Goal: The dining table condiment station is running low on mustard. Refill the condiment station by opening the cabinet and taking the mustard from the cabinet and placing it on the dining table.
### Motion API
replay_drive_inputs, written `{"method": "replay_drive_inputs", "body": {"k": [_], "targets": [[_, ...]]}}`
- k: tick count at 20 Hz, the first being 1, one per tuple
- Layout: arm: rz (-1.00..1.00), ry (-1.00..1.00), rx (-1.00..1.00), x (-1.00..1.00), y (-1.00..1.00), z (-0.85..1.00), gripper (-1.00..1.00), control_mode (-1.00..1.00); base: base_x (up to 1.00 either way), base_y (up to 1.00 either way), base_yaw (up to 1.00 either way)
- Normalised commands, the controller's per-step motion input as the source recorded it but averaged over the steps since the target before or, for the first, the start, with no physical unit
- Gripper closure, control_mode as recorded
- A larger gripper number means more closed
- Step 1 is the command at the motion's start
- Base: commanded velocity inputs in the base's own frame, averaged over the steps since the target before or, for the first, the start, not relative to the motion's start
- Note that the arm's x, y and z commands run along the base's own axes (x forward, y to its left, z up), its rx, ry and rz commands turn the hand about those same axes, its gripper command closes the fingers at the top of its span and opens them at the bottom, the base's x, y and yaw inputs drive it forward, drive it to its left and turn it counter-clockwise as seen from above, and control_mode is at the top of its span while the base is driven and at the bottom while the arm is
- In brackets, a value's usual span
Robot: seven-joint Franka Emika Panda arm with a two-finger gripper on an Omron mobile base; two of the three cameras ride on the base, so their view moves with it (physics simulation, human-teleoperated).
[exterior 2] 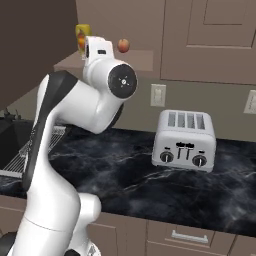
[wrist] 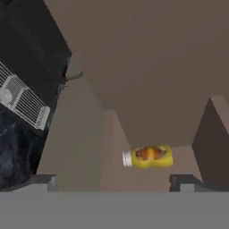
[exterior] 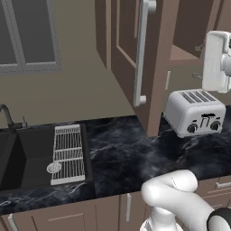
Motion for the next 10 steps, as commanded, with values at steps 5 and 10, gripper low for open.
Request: {"method": "replay_drive_inputs", "body": {"k": [5, 10], "targets": [[-0.09, 0.32, 0.56, 0.31, 0.0, -0.33, -1.0, -1.0, 0.0, 0.0, 0.0], [-0.07, 0.29, 0.55, 0.16, 0.04, -0.25, -1.0, -1.0, 0.0, 0.0, 0.0]]}}
